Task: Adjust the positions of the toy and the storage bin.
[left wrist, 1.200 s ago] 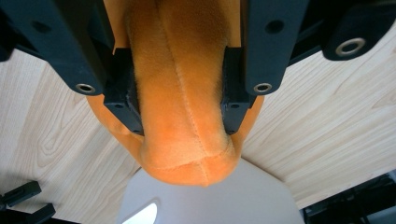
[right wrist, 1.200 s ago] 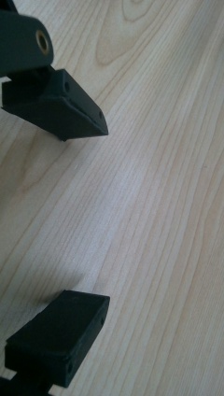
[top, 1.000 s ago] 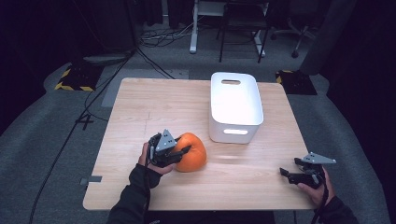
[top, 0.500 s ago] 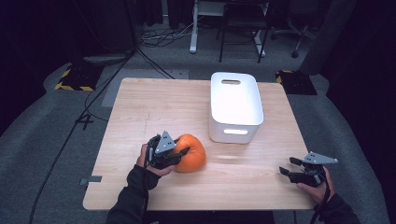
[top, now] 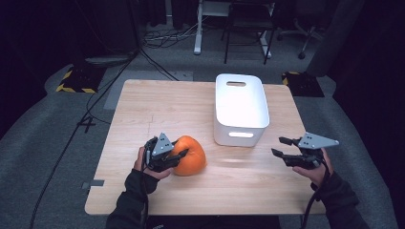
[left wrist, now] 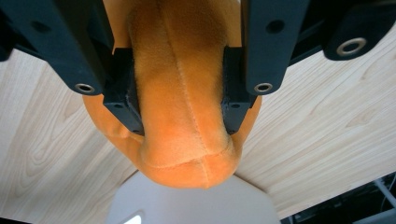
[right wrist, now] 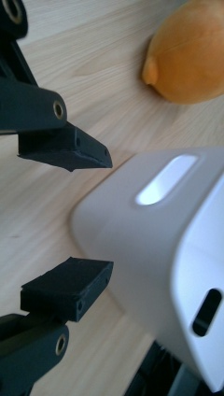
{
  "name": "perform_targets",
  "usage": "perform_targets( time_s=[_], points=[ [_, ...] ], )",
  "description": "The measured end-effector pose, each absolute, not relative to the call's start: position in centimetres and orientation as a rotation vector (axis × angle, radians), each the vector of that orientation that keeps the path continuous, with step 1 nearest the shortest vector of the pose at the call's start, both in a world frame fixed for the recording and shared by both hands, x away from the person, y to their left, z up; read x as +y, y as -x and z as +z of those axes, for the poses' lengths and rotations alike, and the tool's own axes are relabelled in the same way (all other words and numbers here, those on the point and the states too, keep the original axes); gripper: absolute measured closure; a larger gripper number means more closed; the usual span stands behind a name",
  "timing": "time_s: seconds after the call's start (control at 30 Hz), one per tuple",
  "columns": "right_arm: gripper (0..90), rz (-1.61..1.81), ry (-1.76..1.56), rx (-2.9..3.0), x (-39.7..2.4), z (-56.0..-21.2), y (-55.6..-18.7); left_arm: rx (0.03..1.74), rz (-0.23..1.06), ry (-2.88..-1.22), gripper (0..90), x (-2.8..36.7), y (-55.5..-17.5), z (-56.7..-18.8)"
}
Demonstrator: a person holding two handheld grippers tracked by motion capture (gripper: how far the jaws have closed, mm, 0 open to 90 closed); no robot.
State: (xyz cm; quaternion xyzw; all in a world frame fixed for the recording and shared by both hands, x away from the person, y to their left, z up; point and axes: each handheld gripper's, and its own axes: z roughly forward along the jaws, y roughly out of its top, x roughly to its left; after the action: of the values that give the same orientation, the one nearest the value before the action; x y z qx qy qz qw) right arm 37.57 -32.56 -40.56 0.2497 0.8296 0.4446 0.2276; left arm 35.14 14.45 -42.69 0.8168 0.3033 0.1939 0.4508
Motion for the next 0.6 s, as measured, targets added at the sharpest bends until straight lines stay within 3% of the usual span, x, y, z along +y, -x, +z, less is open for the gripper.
perform_targets(
  time_s=[0.3, 0.6],
  points=[
    [43.1, 1.209, -0.560, 2.288, -26.8, -37.2, -40.5, 0.774, 0.487, -2.023, 58.8, 15.8, -34.9, -42.6],
    [45.5, 1.196, -0.556, 2.408, -22.8, -37.1, -43.4, 0.776, 0.478, -2.021, 58.3, 15.9, -34.7, -42.7]
  ],
)
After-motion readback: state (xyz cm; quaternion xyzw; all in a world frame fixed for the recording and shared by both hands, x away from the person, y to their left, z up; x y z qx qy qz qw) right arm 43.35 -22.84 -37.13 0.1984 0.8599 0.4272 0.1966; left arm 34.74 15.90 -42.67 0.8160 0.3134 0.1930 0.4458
